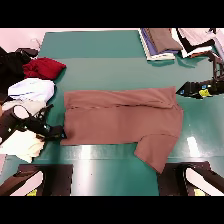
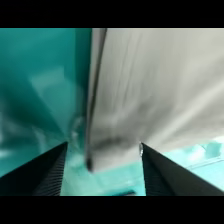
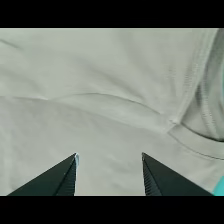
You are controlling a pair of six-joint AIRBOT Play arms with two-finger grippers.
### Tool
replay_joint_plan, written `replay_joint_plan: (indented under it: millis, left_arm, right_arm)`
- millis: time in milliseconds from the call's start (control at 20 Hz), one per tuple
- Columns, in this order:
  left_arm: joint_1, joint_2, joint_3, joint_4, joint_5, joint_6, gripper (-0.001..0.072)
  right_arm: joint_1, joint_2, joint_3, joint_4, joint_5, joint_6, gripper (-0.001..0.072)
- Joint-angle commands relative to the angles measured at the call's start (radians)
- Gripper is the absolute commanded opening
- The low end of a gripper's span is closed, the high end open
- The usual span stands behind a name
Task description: Fold the shirts.
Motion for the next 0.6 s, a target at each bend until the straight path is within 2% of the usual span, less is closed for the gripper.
replay_joint_plan:
  millis: [0,100,150,200,250,350,550]
  left_arm:
    - [-0.001,0.022,-0.079,-0.044,0.02,0.005,0.0536]
    - [-0.004,0.022,-0.082,-0.057,0.018,0.005,0.0535]
    - [-0.004,0.022,-0.082,-0.074,0.014,0.005,0.0493]
    - [-0.004,0.023,-0.081,-0.097,0.013,0.021,0.0192]
    - [-0.004,0.023,-0.077,-0.121,0.013,0.048,0.0028]
    - [-0.004,0.024,-0.04,-0.132,0.0,0.049,0.0022]
    - [-0.004,0.024,0.048,-0.134,-0.003,0.058,0.0022]
  right_arm:
    - [0.008,0.011,0.0,0.016,0.007,0.0,0.0448]
    - [0.017,0.011,-0.001,0.015,0.014,0.0,0.0448]
    - [0.017,0.011,-0.001,0.015,0.026,0.0,0.0448]
    - [0.014,0.011,-0.001,0.008,0.045,0.0,0.0448]
    - [0.001,0.012,-0.007,0.001,0.071,0.0,0.0448]
    - [-0.051,0.041,-0.079,-0.006,0.106,0.0,0.0448]
    - [-0.2,0.121,-0.352,-0.155,0.192,0.001,0.0462]
